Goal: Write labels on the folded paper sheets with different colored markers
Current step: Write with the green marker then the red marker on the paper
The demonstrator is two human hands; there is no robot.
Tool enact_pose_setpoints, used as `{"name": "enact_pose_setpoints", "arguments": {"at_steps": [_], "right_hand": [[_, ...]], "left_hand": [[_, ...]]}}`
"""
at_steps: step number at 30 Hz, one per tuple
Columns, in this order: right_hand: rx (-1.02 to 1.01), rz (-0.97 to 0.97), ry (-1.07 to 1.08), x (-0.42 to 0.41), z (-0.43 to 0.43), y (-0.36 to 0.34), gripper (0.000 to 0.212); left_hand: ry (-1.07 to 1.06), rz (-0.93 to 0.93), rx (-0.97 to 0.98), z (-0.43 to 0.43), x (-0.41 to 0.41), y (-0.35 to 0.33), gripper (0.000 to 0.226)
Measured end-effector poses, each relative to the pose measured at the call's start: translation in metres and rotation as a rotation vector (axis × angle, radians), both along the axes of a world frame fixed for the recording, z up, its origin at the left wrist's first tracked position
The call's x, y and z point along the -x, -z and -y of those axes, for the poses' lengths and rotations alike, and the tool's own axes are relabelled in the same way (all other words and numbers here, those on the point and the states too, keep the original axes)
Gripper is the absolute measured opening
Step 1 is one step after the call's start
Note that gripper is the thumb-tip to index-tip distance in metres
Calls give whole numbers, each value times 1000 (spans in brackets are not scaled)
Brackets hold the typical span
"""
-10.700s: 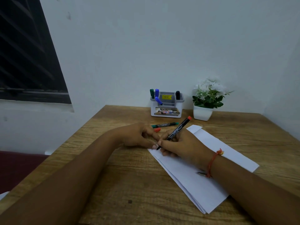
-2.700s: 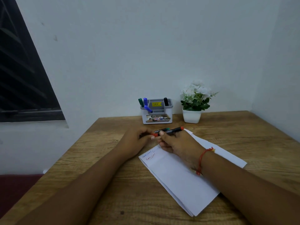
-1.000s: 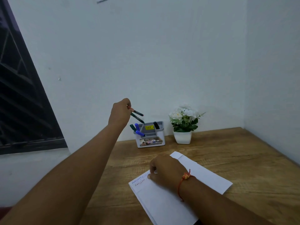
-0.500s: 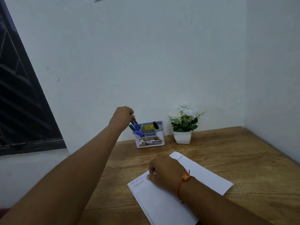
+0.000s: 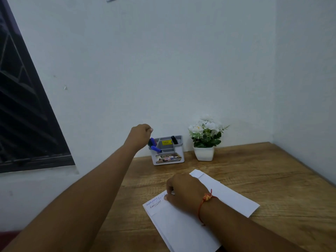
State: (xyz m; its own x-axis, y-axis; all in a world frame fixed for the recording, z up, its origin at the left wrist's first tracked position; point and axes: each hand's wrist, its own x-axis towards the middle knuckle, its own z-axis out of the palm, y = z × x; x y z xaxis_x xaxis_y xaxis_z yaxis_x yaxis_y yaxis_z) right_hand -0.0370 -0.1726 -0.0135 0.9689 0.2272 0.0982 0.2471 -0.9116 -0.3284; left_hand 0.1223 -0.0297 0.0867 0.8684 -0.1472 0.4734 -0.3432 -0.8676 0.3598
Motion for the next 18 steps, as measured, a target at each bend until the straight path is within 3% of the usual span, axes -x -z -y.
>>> {"name": "enact_pose_setpoints", "arguments": {"at_steps": [3, 5, 8, 13, 18], "right_hand": [[-8, 28, -5, 2, 1, 0, 23], [-26, 56, -11, 3, 3, 1, 21], [-59, 116, 3, 2, 13, 0, 19], [-9, 178, 98, 2, 40, -7, 25], [-5, 91, 167, -2, 66, -6, 39]], "left_hand": [[45, 205, 170, -1, 33, 7, 19], [126, 214, 197, -3, 61, 21, 12], [228, -10, 130, -15, 97, 54, 3], [351, -331, 1, -39, 139, 92, 30], [391, -356, -71, -49, 138, 97, 31]]}}
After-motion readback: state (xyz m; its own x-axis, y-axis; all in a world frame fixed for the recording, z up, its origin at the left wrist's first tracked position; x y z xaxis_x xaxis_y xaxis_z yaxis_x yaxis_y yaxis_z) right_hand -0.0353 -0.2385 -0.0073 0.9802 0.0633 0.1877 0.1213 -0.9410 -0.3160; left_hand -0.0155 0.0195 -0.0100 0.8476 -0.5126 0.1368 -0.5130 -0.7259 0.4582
